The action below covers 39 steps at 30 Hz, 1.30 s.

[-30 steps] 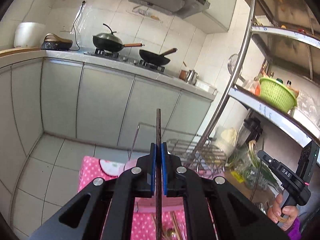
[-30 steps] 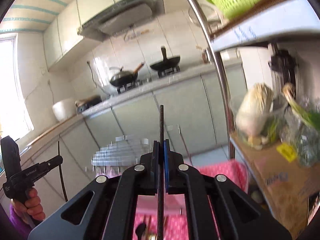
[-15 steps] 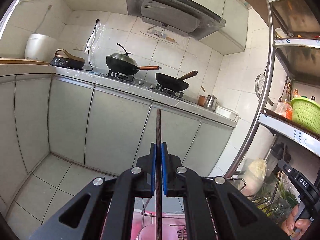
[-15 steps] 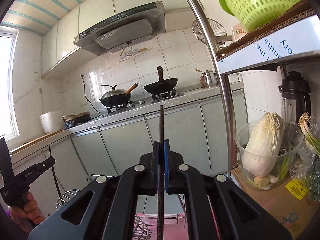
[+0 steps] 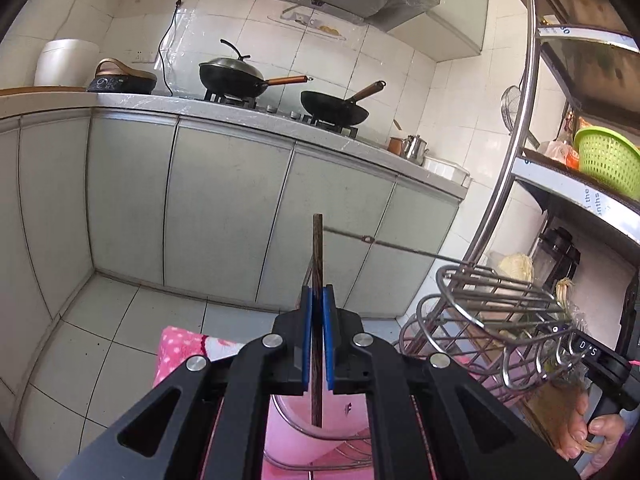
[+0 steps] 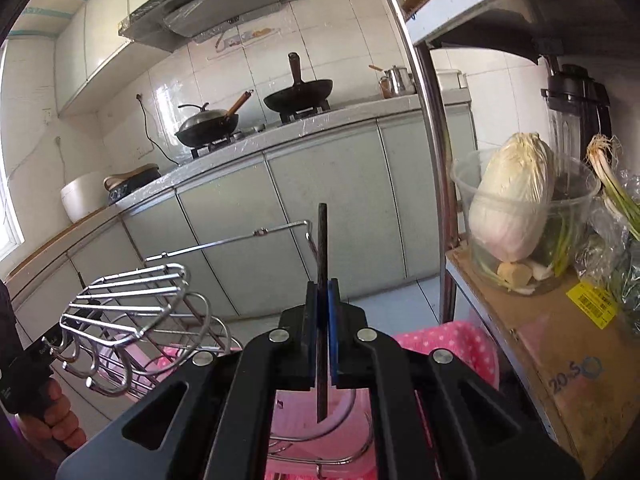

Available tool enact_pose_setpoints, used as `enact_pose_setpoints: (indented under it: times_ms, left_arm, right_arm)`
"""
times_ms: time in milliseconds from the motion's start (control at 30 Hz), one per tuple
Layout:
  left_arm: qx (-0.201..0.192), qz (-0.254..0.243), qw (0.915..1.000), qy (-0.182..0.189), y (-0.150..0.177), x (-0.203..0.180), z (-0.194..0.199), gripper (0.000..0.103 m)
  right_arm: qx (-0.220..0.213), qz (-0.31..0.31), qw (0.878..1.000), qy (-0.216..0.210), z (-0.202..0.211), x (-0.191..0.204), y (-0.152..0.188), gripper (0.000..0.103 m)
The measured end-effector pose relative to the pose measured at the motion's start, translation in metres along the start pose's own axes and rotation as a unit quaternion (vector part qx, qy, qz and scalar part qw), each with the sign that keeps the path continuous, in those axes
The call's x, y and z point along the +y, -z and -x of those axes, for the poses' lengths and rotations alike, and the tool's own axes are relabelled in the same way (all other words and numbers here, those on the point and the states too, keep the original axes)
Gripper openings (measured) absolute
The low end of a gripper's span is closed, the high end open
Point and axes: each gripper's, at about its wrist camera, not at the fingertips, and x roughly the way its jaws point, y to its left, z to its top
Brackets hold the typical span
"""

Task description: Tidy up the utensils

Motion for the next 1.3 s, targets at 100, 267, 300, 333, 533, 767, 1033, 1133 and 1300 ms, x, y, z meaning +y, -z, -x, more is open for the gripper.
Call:
enact_pose_setpoints:
  times_ms: [100,267,300,333,533,767,1033,1133,1300]
  left_arm:
    - [0.018,-0.002,0.9998,0.000,0.005,-0.001,-0.002,0.005]
    - [0.042,-0.001,0.9991,-0.007,0.007,0.000,-0.007,0.005]
    - [0.047,0.000,0.9988,-0.010,0.007,0.001,-0.007,0.005]
    - [0.051,0.001,0.9986,-0.009,0.007,0.002,-0.008,0.006]
    - [0.066,0.016,0.9977,-0.004,0.001,0.008,-0.007,0.021]
    - [0.068,0.026,0.9973,-0.005,-0.005,0.012,0.011,0.023]
    - [0.078,0.032,0.9964,0.002,0.006,0.012,0.049,0.024]
    - [0.094,0.019,0.9953,0.010,0.017,0.006,0.063,0.024]
    - [0.155,0.011,0.9873,0.032,0.049,-0.007,0.065,0.024]
  right_arm:
    - [0.024,0.001,1.000,0.000,-0.002,-0.001,0.005,0.005]
    - [0.049,0.010,0.999,0.013,-0.006,0.001,0.011,0.005]
    - [0.053,0.008,0.998,0.015,-0.006,0.000,0.011,0.005]
    - [0.055,0.007,0.998,0.018,-0.006,0.000,0.012,0.005]
    - [0.079,0.000,0.997,0.016,-0.007,-0.003,0.005,0.005]
    - [0.072,0.004,0.997,0.015,0.012,-0.002,-0.004,0.006]
    - [0.076,-0.009,0.997,0.008,0.049,-0.011,0.010,0.023]
    - [0.086,-0.019,0.996,0.000,0.068,-0.014,0.024,0.023]
    - [0.121,-0.031,0.992,-0.014,0.084,-0.014,0.059,0.023]
